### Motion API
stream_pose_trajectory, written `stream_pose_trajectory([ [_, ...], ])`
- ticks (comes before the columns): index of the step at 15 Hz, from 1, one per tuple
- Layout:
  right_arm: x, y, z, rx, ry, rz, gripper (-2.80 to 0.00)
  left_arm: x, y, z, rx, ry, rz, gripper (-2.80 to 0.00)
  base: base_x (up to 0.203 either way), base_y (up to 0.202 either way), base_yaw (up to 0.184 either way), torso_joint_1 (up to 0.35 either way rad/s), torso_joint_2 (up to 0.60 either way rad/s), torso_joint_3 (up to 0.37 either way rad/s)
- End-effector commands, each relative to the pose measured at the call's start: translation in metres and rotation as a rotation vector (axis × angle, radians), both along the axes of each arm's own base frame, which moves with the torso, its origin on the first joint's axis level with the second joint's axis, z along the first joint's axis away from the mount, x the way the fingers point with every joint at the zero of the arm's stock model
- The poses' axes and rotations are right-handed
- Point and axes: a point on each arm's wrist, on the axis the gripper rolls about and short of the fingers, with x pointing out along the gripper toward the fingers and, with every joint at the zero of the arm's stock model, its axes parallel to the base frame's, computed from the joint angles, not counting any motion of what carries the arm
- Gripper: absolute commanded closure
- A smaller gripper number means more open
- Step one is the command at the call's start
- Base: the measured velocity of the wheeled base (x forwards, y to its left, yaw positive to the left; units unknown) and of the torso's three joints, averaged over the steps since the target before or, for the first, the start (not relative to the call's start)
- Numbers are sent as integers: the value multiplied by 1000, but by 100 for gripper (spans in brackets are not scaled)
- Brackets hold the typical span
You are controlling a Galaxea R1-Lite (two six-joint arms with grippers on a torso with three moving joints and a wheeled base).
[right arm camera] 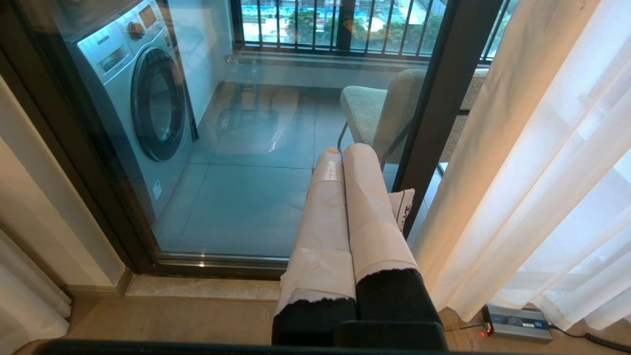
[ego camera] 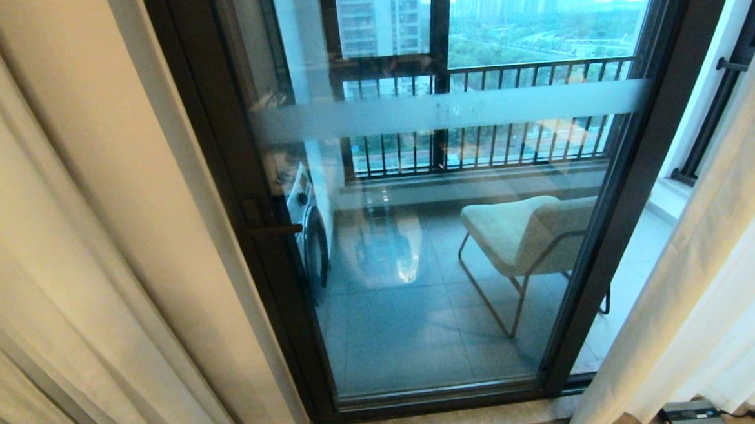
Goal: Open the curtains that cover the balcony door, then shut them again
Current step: Pull the inner curtains open on both sides
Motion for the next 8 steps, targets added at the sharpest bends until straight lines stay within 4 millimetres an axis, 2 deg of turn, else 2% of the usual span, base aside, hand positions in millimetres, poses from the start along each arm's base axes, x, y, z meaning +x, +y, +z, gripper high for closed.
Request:
stream_pose_trajectory([
  [1, 0, 0, 0, -1, 2, 2, 0, -6, 0, -2, -16, -78, 0, 0, 0, 0, 0, 0, 0, 0],
  [8, 0, 0, 0, -1, 2, 2, 0, -6, 0, -2, -48, -74, 3, 0, 0, 0, 0, 0, 0, 0],
])
